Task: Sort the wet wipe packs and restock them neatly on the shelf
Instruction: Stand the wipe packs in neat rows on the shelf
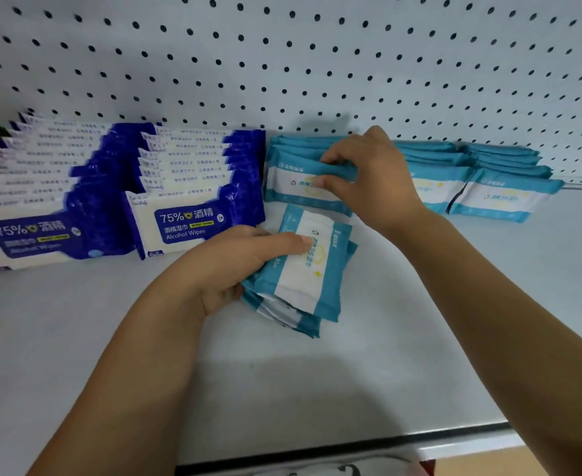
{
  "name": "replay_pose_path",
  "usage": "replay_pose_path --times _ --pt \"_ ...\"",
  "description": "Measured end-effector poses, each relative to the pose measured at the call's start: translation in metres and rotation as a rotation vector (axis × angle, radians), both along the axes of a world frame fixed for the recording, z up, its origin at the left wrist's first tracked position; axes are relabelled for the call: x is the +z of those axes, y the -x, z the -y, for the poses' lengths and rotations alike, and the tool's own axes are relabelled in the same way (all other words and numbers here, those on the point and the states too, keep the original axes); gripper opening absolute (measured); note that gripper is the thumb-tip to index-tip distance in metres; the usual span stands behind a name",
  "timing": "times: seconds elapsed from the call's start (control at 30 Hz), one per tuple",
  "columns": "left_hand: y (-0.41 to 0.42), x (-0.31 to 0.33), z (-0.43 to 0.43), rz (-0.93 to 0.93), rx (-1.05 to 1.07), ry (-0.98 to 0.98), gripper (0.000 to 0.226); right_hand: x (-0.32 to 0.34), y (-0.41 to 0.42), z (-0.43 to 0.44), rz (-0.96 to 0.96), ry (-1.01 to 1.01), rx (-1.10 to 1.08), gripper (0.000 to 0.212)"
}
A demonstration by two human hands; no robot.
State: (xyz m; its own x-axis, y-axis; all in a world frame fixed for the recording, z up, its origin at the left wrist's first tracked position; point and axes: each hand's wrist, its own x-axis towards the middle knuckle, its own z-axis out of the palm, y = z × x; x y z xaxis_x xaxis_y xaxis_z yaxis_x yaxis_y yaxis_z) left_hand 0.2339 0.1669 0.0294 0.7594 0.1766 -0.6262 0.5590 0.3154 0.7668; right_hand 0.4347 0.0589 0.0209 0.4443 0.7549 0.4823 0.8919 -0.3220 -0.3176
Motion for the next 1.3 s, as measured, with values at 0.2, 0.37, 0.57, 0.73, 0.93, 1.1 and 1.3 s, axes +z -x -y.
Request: replay_pose_path --times 0.2,0.37,0.57,0.73,0.93,1.1,1.3 --pt "-0.001 -0.001 -0.001 -0.019 -0.017 -0.015 0.035 -0.009 -0.004 0.001 0.056 -0.129 -0.09 0.037" --pt "-0.002 -0.001 0.004 0.057 0.033 0.021 0.045 0.007 0.027 0.025 -0.263 -0.213 -0.277 0.022" --pt "-0.009 -0.003 0.019 0.177 0.124 0.095 0.055 0.021 0.088 0.064 -0.773 -0.054 -0.301 0.051" --pt "-0.011 -0.005 0.024 0.183 0.098 0.037 0.062 0.016 0.103 0.076 -1.019 -0.152 -0.355 0.031" --pt "-0.006 -0.004 0.015 0.117 0.072 0.007 0.038 0.014 0.092 0.094 -1.119 -0.211 -0.365 0.024" --pt "-0.001 0.0 0.004 0.017 0.039 -0.006 0.024 0.02 0.064 0.099 -0.865 -0.204 -0.361 0.022" --pt "0.001 0.001 0.001 -0.032 -0.124 -0.029 0.043 0.033 0.029 0.062 -0.446 -0.037 -0.193 0.015"
